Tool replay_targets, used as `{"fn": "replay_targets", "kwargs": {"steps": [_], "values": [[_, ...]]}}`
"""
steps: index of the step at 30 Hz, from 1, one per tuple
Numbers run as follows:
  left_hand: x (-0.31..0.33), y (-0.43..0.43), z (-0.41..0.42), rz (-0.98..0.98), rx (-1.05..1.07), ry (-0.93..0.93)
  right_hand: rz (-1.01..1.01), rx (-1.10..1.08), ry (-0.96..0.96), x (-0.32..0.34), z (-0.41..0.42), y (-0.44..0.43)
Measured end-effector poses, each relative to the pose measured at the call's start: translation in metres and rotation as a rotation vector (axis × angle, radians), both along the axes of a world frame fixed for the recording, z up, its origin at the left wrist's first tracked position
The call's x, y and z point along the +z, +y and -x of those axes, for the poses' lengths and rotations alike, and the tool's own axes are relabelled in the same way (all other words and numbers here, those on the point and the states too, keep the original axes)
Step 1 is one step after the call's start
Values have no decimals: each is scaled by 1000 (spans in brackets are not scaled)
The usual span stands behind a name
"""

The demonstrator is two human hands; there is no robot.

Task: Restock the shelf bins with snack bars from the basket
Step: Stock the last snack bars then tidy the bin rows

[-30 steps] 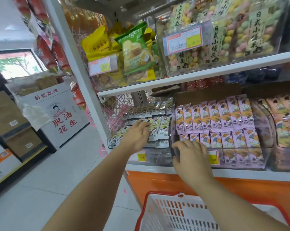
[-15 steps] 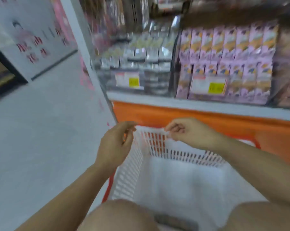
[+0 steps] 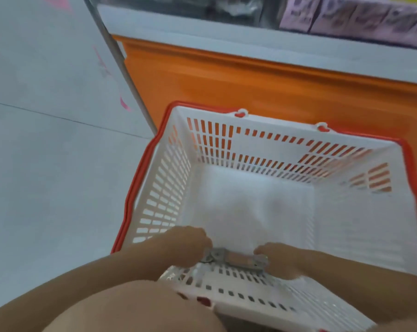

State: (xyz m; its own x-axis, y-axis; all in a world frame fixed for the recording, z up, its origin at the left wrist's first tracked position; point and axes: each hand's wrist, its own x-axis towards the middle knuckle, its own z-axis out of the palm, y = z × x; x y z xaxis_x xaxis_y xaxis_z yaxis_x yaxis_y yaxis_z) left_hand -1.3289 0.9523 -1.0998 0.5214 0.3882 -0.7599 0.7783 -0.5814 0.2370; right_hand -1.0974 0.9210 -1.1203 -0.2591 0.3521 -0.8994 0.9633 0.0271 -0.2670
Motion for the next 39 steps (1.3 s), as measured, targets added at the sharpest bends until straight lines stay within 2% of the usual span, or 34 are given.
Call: {"fn": "replay_targets", "kwargs": {"steps": [3, 6, 11, 14, 21, 26, 31, 35, 39], "values": [[-15, 0, 0, 150, 21, 116, 24, -5, 28, -13, 5, -8], [-18, 3, -3, 239, 113, 110, 0, 13, 44, -16, 8, -5], [-14, 2, -1, 277, 167, 117, -49, 27, 15, -10, 4, 1], [-2, 3, -2, 238, 188, 115, -168, -25, 66, 6, -4, 17], [70, 42, 3, 42, 583, -238, -579, -170, 294, 105, -14, 71], [149, 56, 13, -210, 692, -461, -764, -12, 435, 215, 12, 98], [229, 45, 22, -323, 863, -771, -930, 32, 573, 311, 35, 92], [285, 20, 26, -257, 812, -990, -976, -25, 719, 346, 52, 75], [319, -7, 33, -180, 801, -1065, -1027, -115, 806, 360, 62, 60]]}}
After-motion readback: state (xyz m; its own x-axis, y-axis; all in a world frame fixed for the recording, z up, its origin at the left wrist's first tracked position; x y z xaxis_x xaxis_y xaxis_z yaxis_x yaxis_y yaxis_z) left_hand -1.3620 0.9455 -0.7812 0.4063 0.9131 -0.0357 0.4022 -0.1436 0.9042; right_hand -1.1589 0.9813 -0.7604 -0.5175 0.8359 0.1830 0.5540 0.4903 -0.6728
